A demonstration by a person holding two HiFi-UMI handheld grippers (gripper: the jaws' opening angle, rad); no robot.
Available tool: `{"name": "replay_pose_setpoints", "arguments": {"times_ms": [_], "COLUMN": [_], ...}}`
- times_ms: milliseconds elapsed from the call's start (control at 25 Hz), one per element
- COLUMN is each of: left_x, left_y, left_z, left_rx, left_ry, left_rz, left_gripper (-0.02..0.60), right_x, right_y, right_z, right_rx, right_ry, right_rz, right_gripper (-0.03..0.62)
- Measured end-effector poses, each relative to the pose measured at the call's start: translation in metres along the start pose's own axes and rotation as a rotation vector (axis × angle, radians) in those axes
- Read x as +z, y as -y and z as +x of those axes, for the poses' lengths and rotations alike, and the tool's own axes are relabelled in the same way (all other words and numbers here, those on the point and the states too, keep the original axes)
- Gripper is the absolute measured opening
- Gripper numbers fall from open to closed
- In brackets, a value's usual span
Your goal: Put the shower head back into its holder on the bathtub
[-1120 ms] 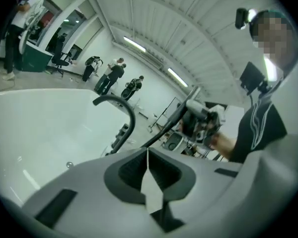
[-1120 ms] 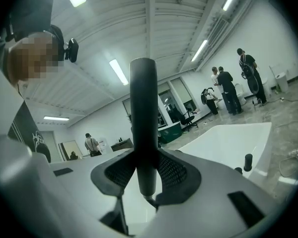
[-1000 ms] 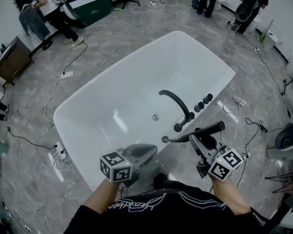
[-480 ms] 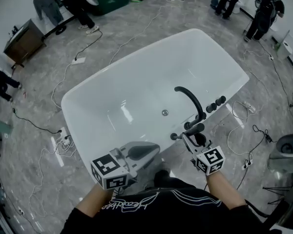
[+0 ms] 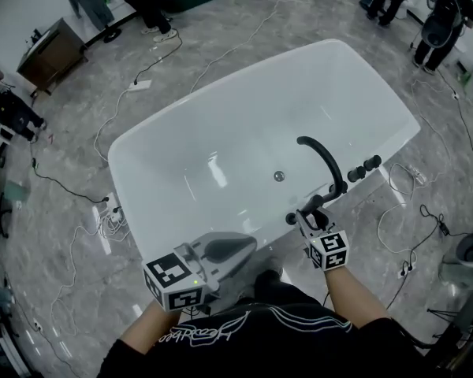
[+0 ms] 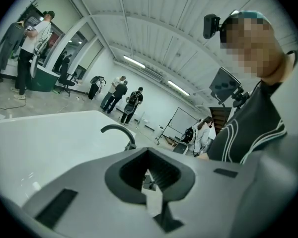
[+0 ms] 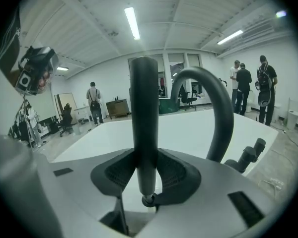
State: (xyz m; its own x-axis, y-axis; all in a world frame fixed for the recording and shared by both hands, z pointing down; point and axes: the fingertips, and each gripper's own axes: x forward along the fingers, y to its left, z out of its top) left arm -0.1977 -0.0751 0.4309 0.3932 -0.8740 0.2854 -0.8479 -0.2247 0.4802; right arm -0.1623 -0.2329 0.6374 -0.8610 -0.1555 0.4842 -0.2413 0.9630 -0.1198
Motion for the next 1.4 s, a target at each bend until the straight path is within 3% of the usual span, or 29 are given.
{"name": "replay_pose_setpoints", "arguments": {"times_ms": [480,800,1000,1200,1400], "left_x": [-0.012,-0.02,-0.021,-0.026,-0.027], "left_y": [-0.015,-0.017,-0.013,0.0,0.019], "left_z": [0.001,-0.007,-0.008,-0.018,-0.033], "left_rx": [0.037,0.046,0.032,0.019,-0.013], "left_ry": [-0.017,-0.027,-0.037,-0.041,-0.021], "left_rz": [-0.041,-0.055,-0.052,-0.023,0.016], "left_gripper": [0.006,0.005,0.005,0.006,0.006], "right_x": [-0.068,-0.089,-0.083,-0.069,-0.004], "right_y": [0.005,-0.009,-0.011,-0.01,-0.032], "right_z": [0.033,0.039,0.04,0.013,-0.048], "right_rx": [-0.002,0.0,0.003,-0.041,-0.028], "right_ry": [-0.172,-0.266,-0.28,-0.246,-0.06], "right_rz": [0.019,-0.124,-0.129,-0.097,-0.055], "right_gripper": [0.135,0.135,0.138,0.162,0.169]}}
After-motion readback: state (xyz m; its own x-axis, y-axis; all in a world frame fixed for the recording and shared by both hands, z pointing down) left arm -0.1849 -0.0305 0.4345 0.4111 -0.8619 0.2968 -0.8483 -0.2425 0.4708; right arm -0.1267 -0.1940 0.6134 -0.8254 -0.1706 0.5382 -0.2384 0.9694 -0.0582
